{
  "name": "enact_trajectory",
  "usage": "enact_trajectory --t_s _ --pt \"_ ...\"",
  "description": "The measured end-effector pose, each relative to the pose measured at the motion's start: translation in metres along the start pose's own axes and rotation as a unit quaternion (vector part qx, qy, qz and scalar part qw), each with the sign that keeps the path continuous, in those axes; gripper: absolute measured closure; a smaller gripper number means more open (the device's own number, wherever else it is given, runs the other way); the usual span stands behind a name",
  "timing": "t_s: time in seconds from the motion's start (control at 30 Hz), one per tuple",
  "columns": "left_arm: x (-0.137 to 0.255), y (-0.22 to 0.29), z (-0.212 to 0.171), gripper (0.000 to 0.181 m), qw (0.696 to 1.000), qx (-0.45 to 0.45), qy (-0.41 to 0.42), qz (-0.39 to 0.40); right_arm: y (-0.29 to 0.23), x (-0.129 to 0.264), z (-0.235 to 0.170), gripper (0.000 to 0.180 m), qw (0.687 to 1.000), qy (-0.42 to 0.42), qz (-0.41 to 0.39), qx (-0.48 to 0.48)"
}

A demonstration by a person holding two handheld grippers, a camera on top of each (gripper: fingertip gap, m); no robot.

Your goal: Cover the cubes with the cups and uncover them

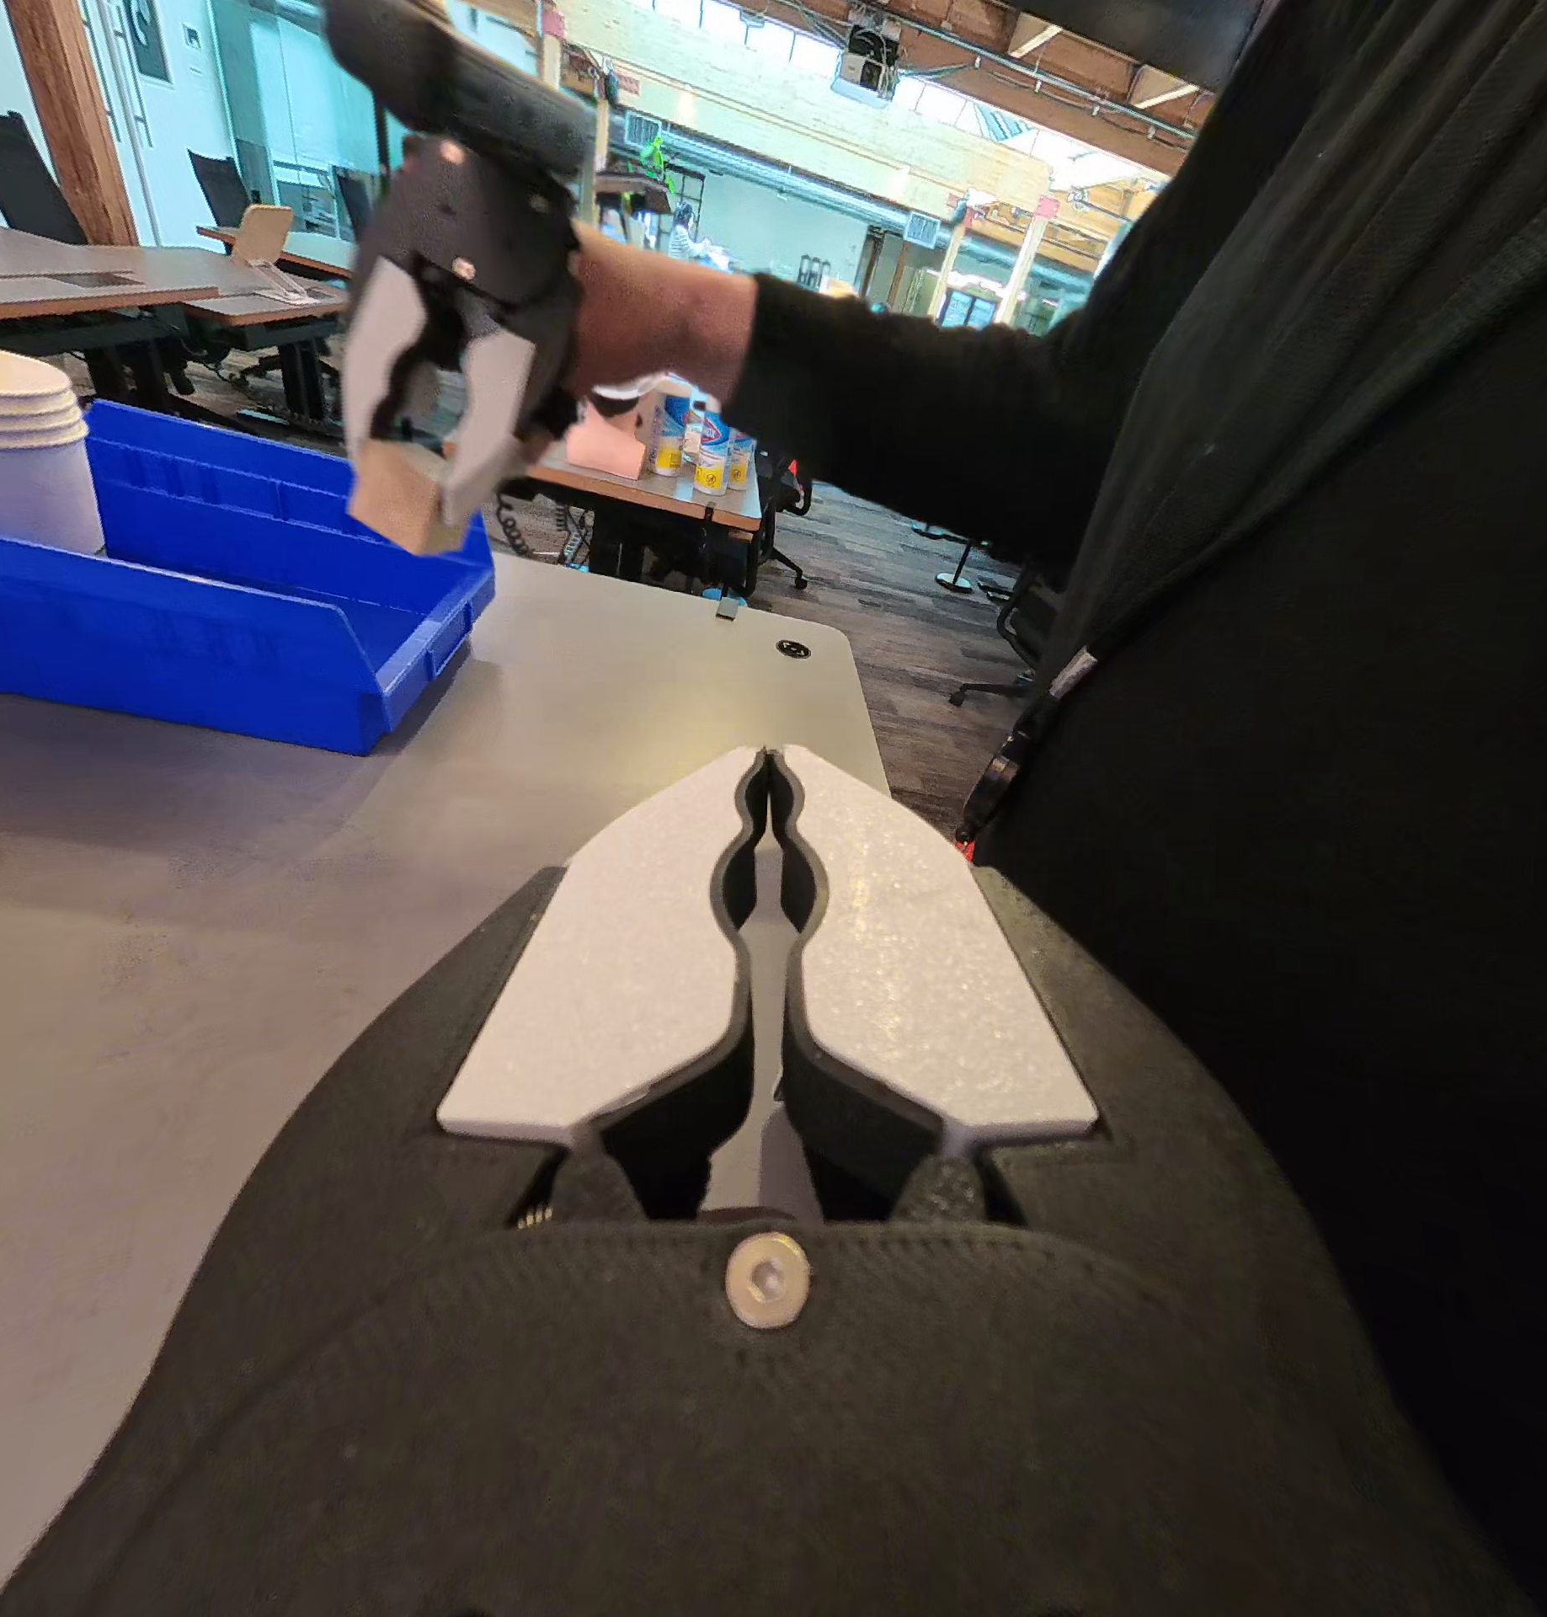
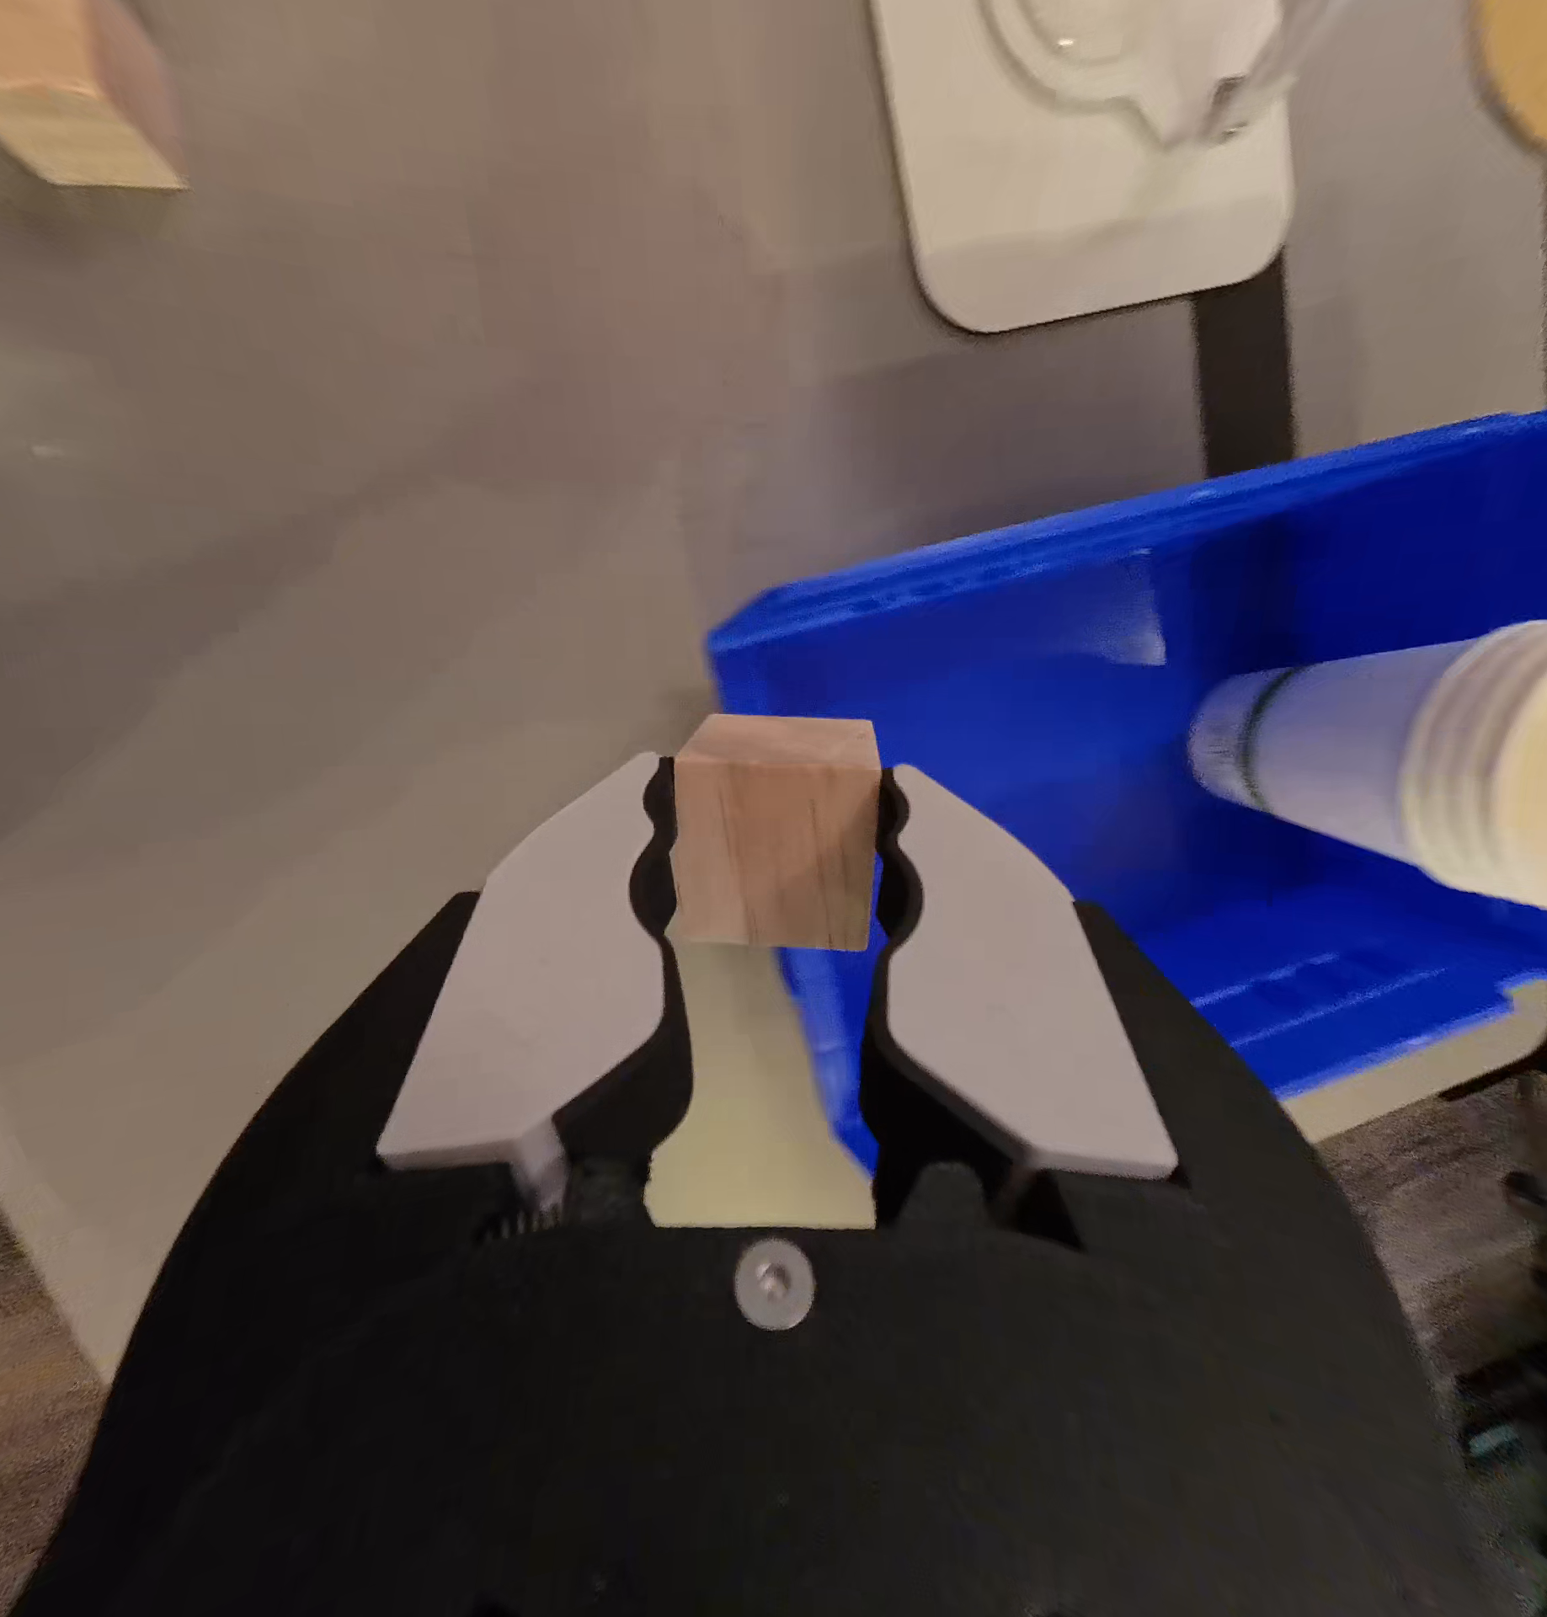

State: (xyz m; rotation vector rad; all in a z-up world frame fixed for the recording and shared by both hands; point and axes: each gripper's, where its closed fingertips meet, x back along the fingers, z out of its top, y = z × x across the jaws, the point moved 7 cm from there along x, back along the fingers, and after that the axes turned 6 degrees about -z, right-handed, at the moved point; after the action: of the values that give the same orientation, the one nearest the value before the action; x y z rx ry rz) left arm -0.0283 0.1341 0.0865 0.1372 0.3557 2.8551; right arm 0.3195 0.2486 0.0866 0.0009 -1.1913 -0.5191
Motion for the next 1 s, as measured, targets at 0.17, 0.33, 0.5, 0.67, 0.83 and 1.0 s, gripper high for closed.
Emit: enact_trajectory --t_s 0.17,0.33,0.5,0.67,0.83,1.0 --pt "-0.006 0.004 0.002 0.181 1.0 -0.005 -0.005 0.01 0.047 -0.044 -0.006 0.135 0.998 -0.037 0.051 0.03" --pt "-0.004 0.005 0.003 0.181 1.0 -0.001 -0.002 0.031 0.049 -0.088 -0.022 0.135 0.991 -0.077 0.104 0.042" --pt "-0.004 0.004 0.003 0.181 0.999 0.001 -0.002 0.038 0.044 -0.113 -0.038 0.135 0.983 -0.107 0.14 0.051" --pt "-0.008 0.002 0.004 0.181 0.999 0.001 -0.005 0.033 0.04 -0.124 -0.043 0.135 0.977 -0.127 0.156 0.065" --pt "-0.008 0.001 0.007 0.181 1.0 -0.001 -0.007 0.023 0.05 -0.107 -0.039 0.123 0.982 -0.122 0.135 0.042" --pt "0.002 0.004 0.012 0.181 1.0 -0.01 0.0 0.028 0.032 -0.027 0.021 0.127 0.997 -0.011 0.076 0.032"
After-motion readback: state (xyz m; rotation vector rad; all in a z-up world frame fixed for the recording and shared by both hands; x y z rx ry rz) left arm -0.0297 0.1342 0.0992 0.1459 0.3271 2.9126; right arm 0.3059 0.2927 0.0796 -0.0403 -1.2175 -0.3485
